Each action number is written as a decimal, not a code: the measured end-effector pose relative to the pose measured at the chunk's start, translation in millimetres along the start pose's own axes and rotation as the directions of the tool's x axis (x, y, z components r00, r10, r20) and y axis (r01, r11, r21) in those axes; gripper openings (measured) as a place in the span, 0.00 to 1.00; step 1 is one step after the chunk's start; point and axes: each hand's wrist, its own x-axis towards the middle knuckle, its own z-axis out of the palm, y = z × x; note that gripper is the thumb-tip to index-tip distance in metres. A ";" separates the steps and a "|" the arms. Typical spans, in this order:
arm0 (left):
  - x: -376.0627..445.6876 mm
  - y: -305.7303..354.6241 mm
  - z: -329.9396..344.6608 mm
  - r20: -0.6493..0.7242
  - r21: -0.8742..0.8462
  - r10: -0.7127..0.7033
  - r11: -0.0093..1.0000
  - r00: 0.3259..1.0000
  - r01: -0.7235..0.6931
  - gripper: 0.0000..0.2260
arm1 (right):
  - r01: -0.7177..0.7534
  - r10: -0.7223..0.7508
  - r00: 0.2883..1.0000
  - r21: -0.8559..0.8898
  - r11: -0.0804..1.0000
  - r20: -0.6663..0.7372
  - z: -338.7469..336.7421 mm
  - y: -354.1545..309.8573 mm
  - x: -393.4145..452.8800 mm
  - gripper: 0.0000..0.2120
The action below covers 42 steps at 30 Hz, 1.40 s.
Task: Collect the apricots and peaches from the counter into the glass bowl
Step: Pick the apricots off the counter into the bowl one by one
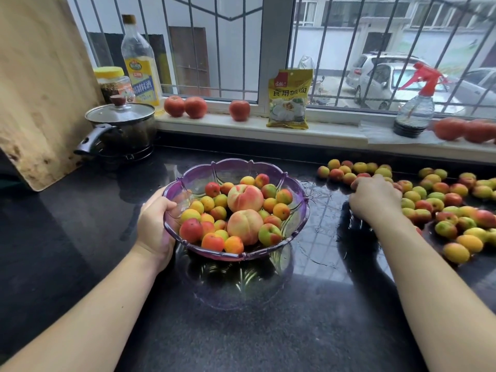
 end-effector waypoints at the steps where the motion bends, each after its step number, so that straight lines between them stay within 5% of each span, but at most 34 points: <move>1: 0.3 -0.1 -0.4 -0.002 -0.001 0.001 1.000 1.000 -0.001 0.28 | 0.016 -0.016 1.000 -0.036 0.999 0.009 4.0 -0.8 -1.5 0.16; 9: 0.1 0.5 -0.2 -0.010 0.000 -0.011 1.000 1.000 0.011 0.28 | 0.114 -0.112 0.993 -0.119 0.986 0.028 -0.2 -14.7 -12.9 0.13; 12: 1.5 0.1 -1.2 -0.021 0.013 -0.018 1.000 1.000 0.018 0.26 | 0.159 -0.180 0.979 0.205 0.966 0.090 -23.4 -24.9 -14.9 0.11; 15: 2.3 -0.8 -2.4 -0.029 0.008 -0.011 1.000 1.000 0.011 0.25 | 0.238 -0.291 0.957 0.612 0.754 -0.014 -61.8 -40.1 -28.1 0.10; 18: 2.3 -1.1 -3.1 -0.037 -0.001 -0.006 1.000 0.999 0.006 0.24 | 0.413 -0.552 0.834 0.661 0.626 0.002 -95.5 -55.3 -55.2 0.08; 21: 2.4 -1.6 -2.4 -0.031 -0.005 0.006 1.000 0.999 -0.007 0.22 | 0.551 -0.703 0.686 0.496 0.671 0.189 -99.8 -69.0 -73.8 0.07; 23: 2.7 -2.5 -1.9 -0.027 -0.002 0.017 1.000 0.999 -0.017 0.23 | 0.604 -0.711 0.658 0.389 0.695 0.249 -93.6 -73.9 -77.9 0.08; 28: 3.0 -3.7 -4.4 -0.006 0.018 0.030 0.999 1.000 -0.029 0.21 | 0.607 -0.706 0.690 0.404 0.684 0.160 -96.3 -75.7 -76.2 0.06; 33: 2.2 -4.8 -4.4 0.019 0.017 0.045 0.999 0.999 -0.045 0.19 | 0.389 -0.352 0.915 0.657 0.646 -0.196 -87.5 -61.1 -50.1 0.04; 38: 3.4 -4.9 -2.9 0.030 -0.002 0.057 0.998 0.998 -0.057 0.21 | 0.119 -0.054 0.989 0.534 0.837 -0.137 -34.6 -30.1 -10.1 0.08; 42: 2.3 -4.8 -1.5 0.047 -0.013 0.093 0.996 0.995 -0.092 0.19 | 0.069 -0.015 0.991 0.412 0.909 -0.133 -2.9 -32.1 5.9 0.16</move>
